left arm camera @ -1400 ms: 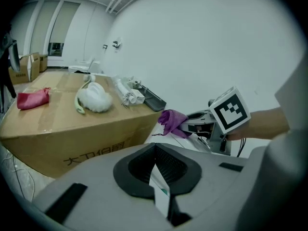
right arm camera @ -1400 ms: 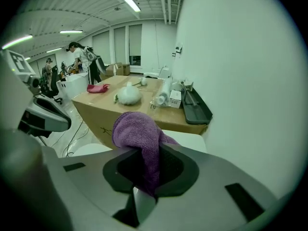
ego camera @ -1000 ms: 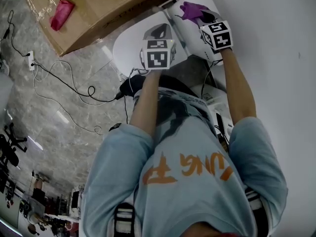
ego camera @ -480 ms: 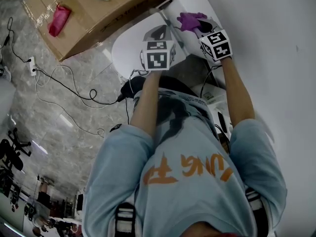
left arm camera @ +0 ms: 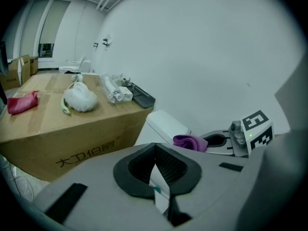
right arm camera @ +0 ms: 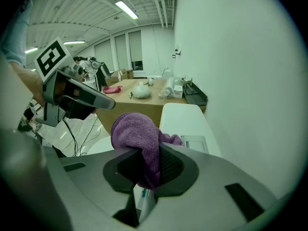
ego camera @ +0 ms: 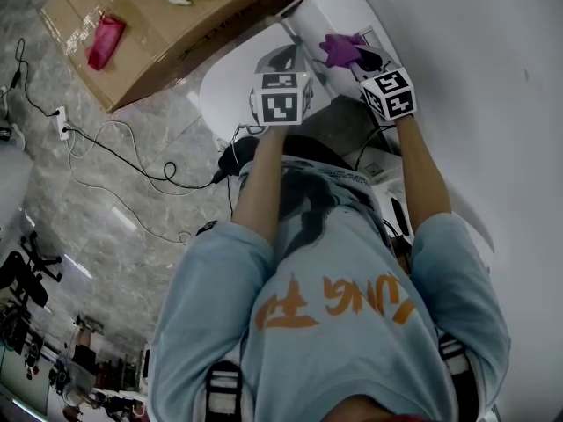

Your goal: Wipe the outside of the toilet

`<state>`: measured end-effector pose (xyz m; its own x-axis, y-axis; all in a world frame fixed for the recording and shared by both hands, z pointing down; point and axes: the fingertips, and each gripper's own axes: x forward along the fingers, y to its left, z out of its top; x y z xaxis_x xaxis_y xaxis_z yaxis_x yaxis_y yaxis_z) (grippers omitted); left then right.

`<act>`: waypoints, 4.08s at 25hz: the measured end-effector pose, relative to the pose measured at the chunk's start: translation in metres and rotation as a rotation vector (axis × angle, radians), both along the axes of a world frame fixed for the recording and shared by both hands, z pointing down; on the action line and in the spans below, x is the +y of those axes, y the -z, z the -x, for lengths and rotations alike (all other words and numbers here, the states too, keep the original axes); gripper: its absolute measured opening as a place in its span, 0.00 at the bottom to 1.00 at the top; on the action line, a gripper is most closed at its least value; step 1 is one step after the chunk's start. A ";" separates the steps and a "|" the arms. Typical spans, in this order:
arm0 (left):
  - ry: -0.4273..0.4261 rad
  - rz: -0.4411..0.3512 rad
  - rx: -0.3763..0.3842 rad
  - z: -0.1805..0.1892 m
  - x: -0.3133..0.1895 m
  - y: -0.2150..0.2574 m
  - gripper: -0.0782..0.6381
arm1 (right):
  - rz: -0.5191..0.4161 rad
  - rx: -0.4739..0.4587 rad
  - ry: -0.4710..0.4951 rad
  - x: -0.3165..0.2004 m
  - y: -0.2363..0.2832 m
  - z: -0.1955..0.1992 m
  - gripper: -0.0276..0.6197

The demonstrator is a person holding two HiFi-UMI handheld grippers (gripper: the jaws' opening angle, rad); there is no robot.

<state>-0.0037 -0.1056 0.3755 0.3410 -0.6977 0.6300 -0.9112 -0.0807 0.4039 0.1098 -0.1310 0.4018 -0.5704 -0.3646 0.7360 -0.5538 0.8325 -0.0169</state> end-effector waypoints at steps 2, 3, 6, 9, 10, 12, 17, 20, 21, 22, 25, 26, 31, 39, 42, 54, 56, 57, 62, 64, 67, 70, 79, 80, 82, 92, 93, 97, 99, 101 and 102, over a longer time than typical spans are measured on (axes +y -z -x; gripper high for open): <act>-0.006 -0.004 -0.003 -0.003 0.000 0.001 0.14 | 0.009 -0.017 -0.022 0.004 0.000 -0.007 0.15; -0.008 -0.005 -0.004 -0.004 0.001 0.002 0.14 | 0.012 -0.024 -0.031 0.005 0.000 -0.010 0.15; -0.018 -0.007 -0.007 -0.009 0.002 0.003 0.14 | 0.014 -0.034 -0.050 0.011 0.001 -0.019 0.15; -0.033 -0.007 -0.012 -0.014 0.005 0.004 0.14 | 0.016 -0.045 -0.073 0.018 0.001 -0.027 0.14; -0.038 -0.008 -0.014 -0.016 0.006 0.004 0.14 | 0.017 -0.048 -0.079 0.020 0.000 -0.030 0.14; -0.049 -0.009 -0.019 -0.020 0.007 0.005 0.14 | 0.018 -0.056 -0.092 0.024 0.000 -0.035 0.14; -0.079 -0.023 -0.030 -0.030 0.009 0.013 0.14 | 0.027 -0.077 -0.136 0.036 0.002 -0.052 0.14; -0.096 -0.036 -0.040 -0.035 0.008 0.019 0.14 | 0.036 -0.097 -0.180 0.044 0.003 -0.064 0.14; -0.100 -0.039 -0.042 -0.036 0.008 0.021 0.14 | 0.040 -0.107 -0.200 0.047 0.003 -0.069 0.14; -0.104 -0.041 -0.045 -0.037 0.009 0.022 0.14 | 0.044 -0.117 -0.222 0.050 0.003 -0.075 0.14; -0.118 -0.037 -0.052 -0.042 0.014 0.021 0.14 | 0.053 -0.140 -0.275 0.059 0.003 -0.092 0.14; -0.123 -0.034 -0.054 -0.043 0.016 0.020 0.14 | 0.053 -0.144 -0.288 0.063 0.003 -0.096 0.14; -0.196 -0.022 -0.120 -0.048 0.029 0.019 0.14 | 0.054 -0.173 -0.358 0.079 0.003 -0.111 0.14; -0.287 -0.041 -0.274 -0.049 0.036 0.024 0.14 | 0.124 -0.276 -0.497 0.091 0.009 -0.145 0.15; -0.324 -0.055 -0.304 -0.047 0.045 0.026 0.14 | 0.125 -0.267 -0.528 0.098 0.008 -0.147 0.15; -0.257 -0.119 -0.228 0.014 0.043 -0.010 0.14 | 0.087 -0.561 -0.560 0.094 0.049 -0.031 0.15; -0.241 -0.138 -0.214 0.027 0.036 -0.019 0.14 | 0.060 -0.585 -0.539 0.092 0.041 0.001 0.15; -0.239 -0.146 -0.210 0.033 0.032 -0.023 0.14 | 0.052 -0.601 -0.539 0.090 0.035 0.014 0.15; -0.320 -0.173 -0.227 0.056 0.032 -0.047 0.14 | 0.057 -0.675 -0.623 0.079 0.000 0.057 0.15; -0.311 -0.195 -0.214 0.065 0.023 -0.052 0.14 | 0.031 -0.687 -0.629 0.063 -0.009 0.071 0.15; -0.306 -0.225 -0.207 0.077 0.012 -0.062 0.14 | -0.035 -0.705 -0.654 0.039 -0.021 0.085 0.15; -0.282 -0.232 -0.199 0.086 0.003 -0.073 0.14 | -0.096 -0.679 -0.700 0.014 -0.029 0.088 0.15; -0.289 -0.235 -0.150 0.080 -0.020 -0.096 0.14 | -0.189 -0.757 -0.892 -0.054 -0.049 0.088 0.15; -0.285 -0.229 -0.158 0.083 -0.018 -0.098 0.14 | -0.195 -0.762 -0.909 -0.057 -0.052 0.089 0.15; -0.258 -0.221 -0.176 0.089 -0.015 -0.100 0.14 | -0.205 -0.772 -0.924 -0.064 -0.054 0.092 0.15; -0.292 -0.222 -0.179 0.081 -0.021 -0.113 0.14 | -0.234 -0.753 -1.027 -0.084 -0.075 0.079 0.14; -0.299 -0.221 -0.180 0.080 -0.020 -0.113 0.14 | -0.240 -0.748 -1.029 -0.084 -0.074 0.077 0.14; -0.319 -0.212 -0.181 0.082 -0.011 -0.117 0.14 | -0.264 -0.741 -1.036 -0.077 -0.070 0.069 0.14; -0.313 -0.204 -0.184 0.087 -0.008 -0.120 0.14 | -0.269 -0.752 -1.038 -0.073 -0.069 0.066 0.14; -0.315 -0.203 -0.192 0.089 -0.005 -0.121 0.14 | -0.271 -0.764 -1.044 -0.068 -0.067 0.062 0.14; -0.317 -0.205 -0.194 0.088 -0.004 -0.121 0.14 | -0.272 -0.768 -1.047 -0.065 -0.066 0.061 0.14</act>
